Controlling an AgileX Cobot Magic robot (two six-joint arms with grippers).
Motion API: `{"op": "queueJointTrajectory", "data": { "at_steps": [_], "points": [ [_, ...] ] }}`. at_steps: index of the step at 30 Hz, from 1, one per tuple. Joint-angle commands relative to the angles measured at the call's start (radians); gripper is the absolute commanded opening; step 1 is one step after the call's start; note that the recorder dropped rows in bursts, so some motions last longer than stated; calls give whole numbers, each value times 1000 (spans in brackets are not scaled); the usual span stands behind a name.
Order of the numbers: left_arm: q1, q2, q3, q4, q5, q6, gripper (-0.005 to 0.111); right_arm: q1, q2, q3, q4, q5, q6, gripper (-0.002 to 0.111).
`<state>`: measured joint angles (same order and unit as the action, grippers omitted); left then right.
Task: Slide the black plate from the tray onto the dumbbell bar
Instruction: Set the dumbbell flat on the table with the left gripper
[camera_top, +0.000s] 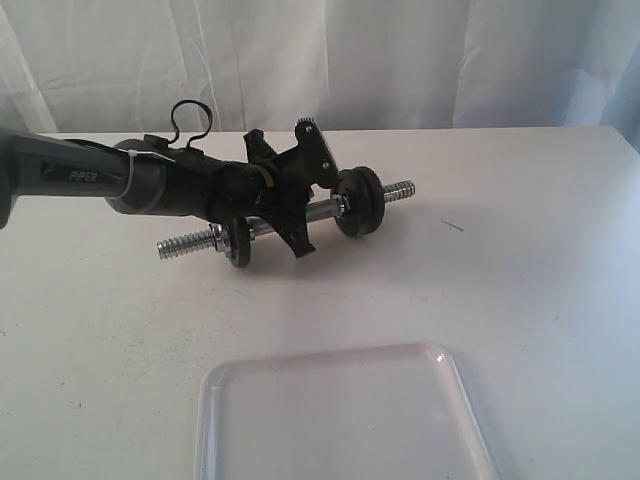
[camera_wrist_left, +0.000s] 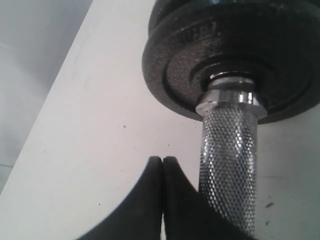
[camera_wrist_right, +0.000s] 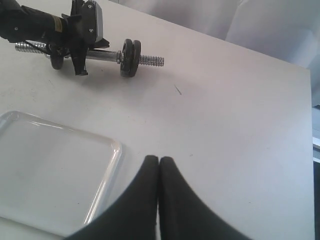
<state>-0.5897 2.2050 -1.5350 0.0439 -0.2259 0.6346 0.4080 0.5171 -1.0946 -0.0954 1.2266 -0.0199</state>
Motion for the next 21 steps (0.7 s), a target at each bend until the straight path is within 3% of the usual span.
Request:
{"op": "queueJointTrajectory", "data": {
  "at_steps": [1, 21],
  "points": [
    [-32, 22, 17, -6, 114, -11, 0, 3, -7, 3, -11, -6, -2, 0],
    [-65, 22, 17, -6, 204, -10, 0, 3, -9, 3, -7, -6, -2, 0]
  ]
}}
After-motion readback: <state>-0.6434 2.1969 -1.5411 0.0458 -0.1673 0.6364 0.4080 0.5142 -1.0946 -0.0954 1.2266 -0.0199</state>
